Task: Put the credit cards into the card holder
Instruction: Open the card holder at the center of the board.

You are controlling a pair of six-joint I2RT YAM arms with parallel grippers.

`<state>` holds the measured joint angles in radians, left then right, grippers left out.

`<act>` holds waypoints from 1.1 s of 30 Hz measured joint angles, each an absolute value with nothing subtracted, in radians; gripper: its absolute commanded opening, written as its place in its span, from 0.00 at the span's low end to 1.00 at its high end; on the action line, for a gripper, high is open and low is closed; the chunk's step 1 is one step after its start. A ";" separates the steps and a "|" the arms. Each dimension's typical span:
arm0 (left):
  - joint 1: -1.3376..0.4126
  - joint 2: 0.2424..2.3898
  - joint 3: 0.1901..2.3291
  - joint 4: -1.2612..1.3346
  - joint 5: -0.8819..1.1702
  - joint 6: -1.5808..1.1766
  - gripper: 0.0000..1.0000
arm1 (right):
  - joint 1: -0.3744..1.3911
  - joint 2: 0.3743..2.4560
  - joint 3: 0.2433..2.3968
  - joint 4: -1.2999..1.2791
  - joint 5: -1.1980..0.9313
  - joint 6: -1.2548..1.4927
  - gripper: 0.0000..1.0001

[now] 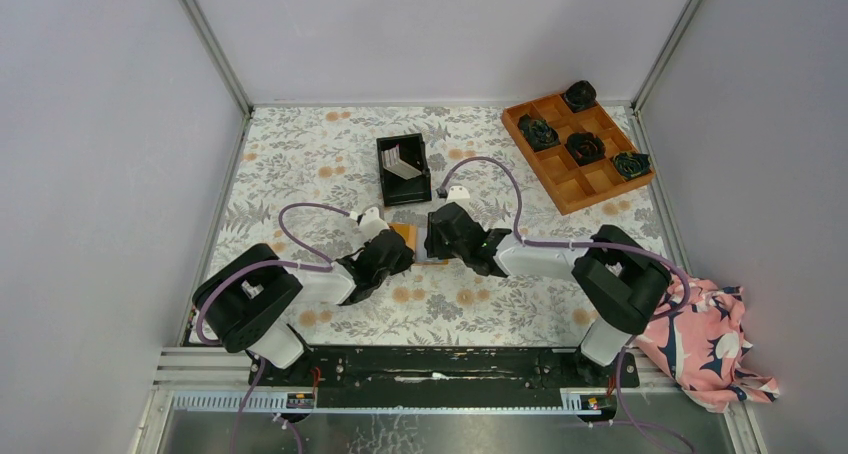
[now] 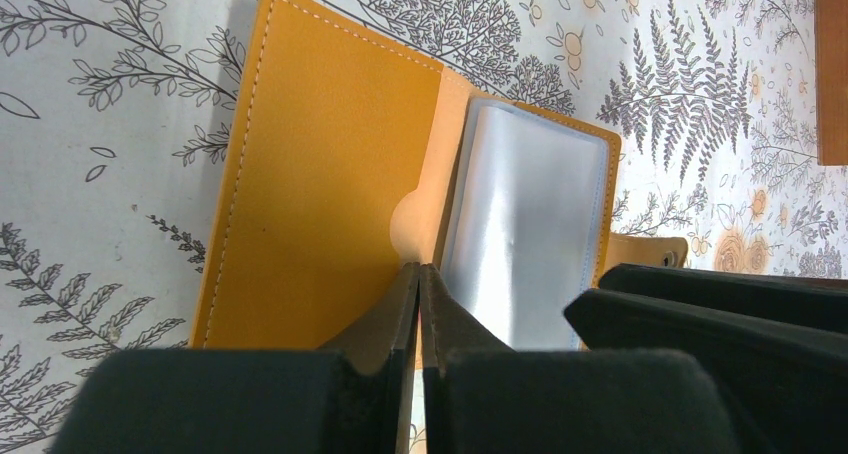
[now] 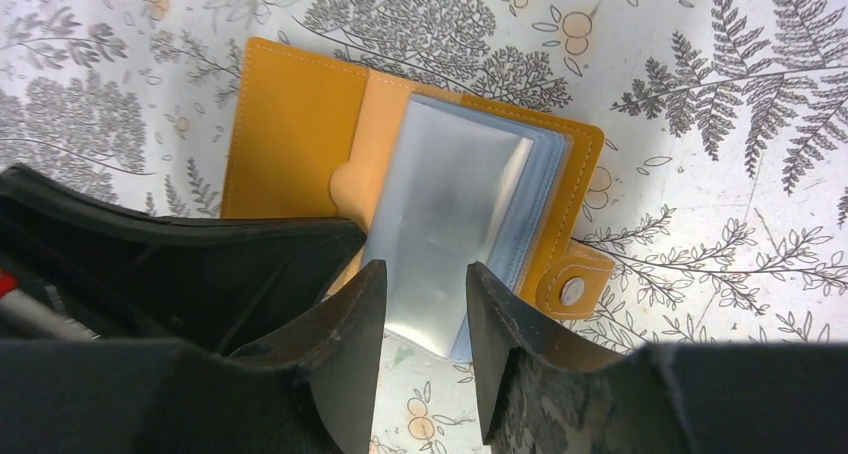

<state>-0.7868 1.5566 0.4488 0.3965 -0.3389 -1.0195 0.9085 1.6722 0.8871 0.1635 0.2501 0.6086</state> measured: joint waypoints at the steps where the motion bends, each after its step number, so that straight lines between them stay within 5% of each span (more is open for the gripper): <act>1: -0.787 1.557 0.449 0.397 -0.339 -1.019 0.06 | 0.908 1.681 0.887 0.165 0.250 0.610 0.43; 33: -0.802 1.577 0.466 0.401 -0.340 -1.031 0.06 | 0.889 1.704 0.865 0.175 0.252 0.631 0.43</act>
<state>-0.8017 1.5772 0.4656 0.4011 -0.3401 -1.0309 0.8886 1.7042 0.8650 0.1753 0.2516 0.6312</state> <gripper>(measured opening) 0.062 0.434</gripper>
